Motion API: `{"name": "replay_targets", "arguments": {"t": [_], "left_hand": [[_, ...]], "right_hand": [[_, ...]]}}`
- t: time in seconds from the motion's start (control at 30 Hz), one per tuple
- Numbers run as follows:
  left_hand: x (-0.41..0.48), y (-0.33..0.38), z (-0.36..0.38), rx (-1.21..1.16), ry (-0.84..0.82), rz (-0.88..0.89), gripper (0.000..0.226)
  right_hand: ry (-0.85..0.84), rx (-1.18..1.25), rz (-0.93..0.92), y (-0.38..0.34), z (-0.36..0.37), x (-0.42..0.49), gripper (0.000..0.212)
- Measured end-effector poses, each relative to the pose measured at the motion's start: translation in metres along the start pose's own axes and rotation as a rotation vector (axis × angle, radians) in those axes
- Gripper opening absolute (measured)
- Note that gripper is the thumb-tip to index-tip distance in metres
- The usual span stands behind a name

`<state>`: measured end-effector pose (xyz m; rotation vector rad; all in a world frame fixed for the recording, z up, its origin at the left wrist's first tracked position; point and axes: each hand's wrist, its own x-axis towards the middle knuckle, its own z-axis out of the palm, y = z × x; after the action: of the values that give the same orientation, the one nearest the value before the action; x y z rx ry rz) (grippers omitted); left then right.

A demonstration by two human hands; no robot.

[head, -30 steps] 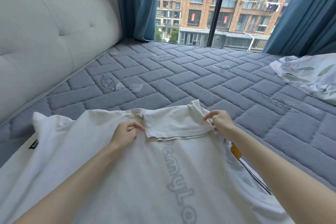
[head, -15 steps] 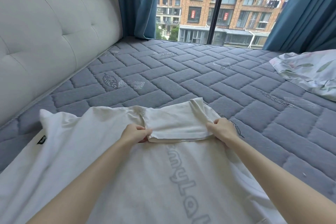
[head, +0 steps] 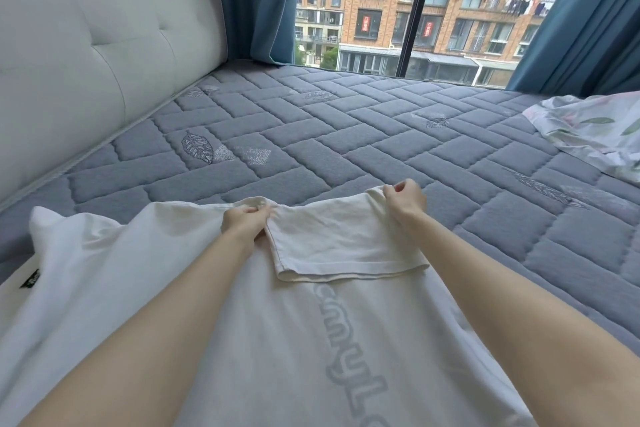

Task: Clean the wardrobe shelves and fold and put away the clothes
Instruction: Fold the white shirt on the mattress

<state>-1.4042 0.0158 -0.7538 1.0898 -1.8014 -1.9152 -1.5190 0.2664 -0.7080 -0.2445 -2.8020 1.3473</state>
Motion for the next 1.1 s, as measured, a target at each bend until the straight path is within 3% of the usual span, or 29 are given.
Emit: {"name": "replay_targets", "arguments": {"t": [0.2, 0.27, 0.33, 0.47, 0.53, 0.67, 0.77, 0.93, 1.1], "left_hand": [[0.01, -0.007, -0.003, -0.077, 0.072, 0.031, 0.019], [0.005, -0.005, 0.001, -0.104, 0.089, 0.055, 0.006], [-0.001, -0.003, 0.002, -0.154, 0.094, 0.072, 0.016], [-0.018, -0.001, -0.002, -0.199, 0.073, 0.122, 0.015], [-0.027, -0.002, -0.003, -0.112, 0.097, 0.153, 0.022], [-0.048, -0.002, -0.003, 0.165, 0.09, 0.153, 0.043], [-0.071, -0.009, 0.002, 0.39, 0.098, 0.251, 0.043], [-0.074, -0.02, 0.003, 0.383, 0.185, 0.344, 0.031], [-0.065, -0.024, -0.003, 0.326, 0.169, 0.356, 0.032]], "right_hand": [[0.14, -0.194, -0.151, 0.016, -0.005, 0.015, 0.022], [0.146, -0.284, -0.148, 0.02, -0.001, 0.018, 0.023], [0.153, -0.335, -0.158, 0.02, 0.001, 0.017, 0.022], [0.165, -0.276, -0.253, 0.016, -0.001, 0.011, 0.023], [0.158, -0.261, -0.338, 0.015, -0.001, 0.002, 0.027], [-0.004, -0.41, -0.198, 0.017, -0.005, -0.012, 0.04], [0.0, -0.396, -0.103, 0.023, -0.011, -0.012, 0.046], [-0.07, -0.458, -0.12, 0.02, -0.007, -0.015, 0.041], [0.054, -0.428, -0.11, 0.025, -0.022, -0.017, 0.03]]}}
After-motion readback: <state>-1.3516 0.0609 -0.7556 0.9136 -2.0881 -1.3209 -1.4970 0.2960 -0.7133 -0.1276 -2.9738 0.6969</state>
